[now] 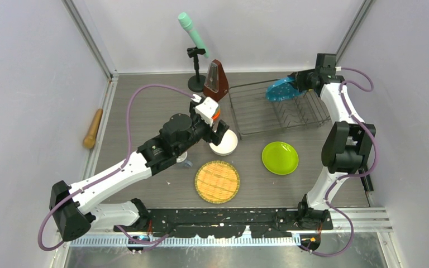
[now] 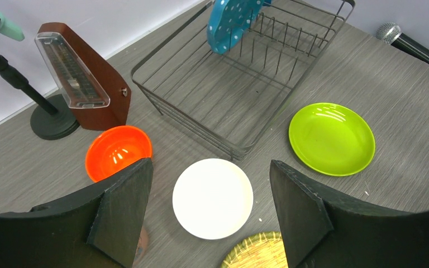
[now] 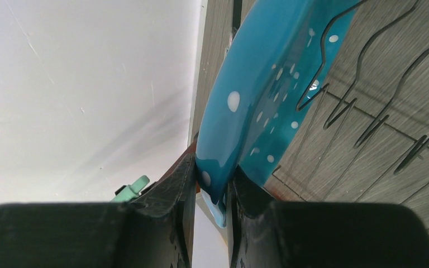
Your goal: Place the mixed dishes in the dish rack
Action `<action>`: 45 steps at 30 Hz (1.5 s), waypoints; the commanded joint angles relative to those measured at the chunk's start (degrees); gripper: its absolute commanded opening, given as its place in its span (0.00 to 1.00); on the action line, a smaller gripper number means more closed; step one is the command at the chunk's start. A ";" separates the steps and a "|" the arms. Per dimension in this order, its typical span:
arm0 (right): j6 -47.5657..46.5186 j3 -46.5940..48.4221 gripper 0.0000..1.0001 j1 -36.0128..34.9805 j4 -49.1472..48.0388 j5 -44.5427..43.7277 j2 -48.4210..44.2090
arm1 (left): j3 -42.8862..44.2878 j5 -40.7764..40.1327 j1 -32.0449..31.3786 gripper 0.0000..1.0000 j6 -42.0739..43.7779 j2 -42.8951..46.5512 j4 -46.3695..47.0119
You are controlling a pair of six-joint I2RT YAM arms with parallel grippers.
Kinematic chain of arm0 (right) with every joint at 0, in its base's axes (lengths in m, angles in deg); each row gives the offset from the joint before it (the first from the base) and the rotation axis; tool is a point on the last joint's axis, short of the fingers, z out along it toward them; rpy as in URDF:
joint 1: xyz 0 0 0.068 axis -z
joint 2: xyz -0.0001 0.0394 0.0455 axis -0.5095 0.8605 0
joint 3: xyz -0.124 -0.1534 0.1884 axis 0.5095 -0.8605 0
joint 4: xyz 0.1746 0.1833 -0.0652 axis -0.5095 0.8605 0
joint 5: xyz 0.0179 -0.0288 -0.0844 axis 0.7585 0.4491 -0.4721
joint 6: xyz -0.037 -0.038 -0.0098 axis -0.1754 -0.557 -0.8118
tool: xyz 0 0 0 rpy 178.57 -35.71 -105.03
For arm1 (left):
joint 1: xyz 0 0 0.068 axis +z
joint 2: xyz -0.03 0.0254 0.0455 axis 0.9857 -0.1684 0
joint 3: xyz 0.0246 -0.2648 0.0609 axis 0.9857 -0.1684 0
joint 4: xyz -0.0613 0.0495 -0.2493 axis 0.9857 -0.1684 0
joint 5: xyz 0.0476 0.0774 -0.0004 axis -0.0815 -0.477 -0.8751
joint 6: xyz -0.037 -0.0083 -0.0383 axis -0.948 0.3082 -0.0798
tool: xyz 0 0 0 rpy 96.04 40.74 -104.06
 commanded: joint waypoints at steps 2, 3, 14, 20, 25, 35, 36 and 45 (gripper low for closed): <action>3.48 4.54 0.02 -0.35 -6.51 1.32 -4.66 | 1.74 0.66 -0.18 0.79 -0.77 0.29 2.65; 3.83 4.22 0.02 -0.35 -6.53 1.31 -4.62 | 1.71 0.66 -0.18 0.79 -0.84 0.32 2.60; 9.11 -0.25 0.55 -0.35 -10.28 0.92 -2.92 | 1.79 0.35 -0.18 0.79 -0.15 1.46 0.67; 7.57 3.52 0.99 -0.35 -7.39 -1.12 -1.99 | 1.92 0.35 -0.18 0.79 -0.02 1.47 0.54; 6.89 6.77 1.00 -0.35 -6.62 -1.75 -0.88 | 2.03 0.38 -0.18 0.79 -0.08 1.15 0.60; 5.96 12.06 0.99 -0.50 -4.57 -2.35 4.28 | 1.70 0.18 -0.18 0.79 -0.13 1.29 0.54; 5.95 12.02 0.99 -0.52 -4.55 -2.28 4.39 | 1.62 0.14 -0.18 0.79 -0.11 1.30 0.47; 1.67 11.75 0.99 -0.55 -3.45 -5.90 -1.06 | 1.34 -0.41 -0.18 0.80 0.08 1.45 0.01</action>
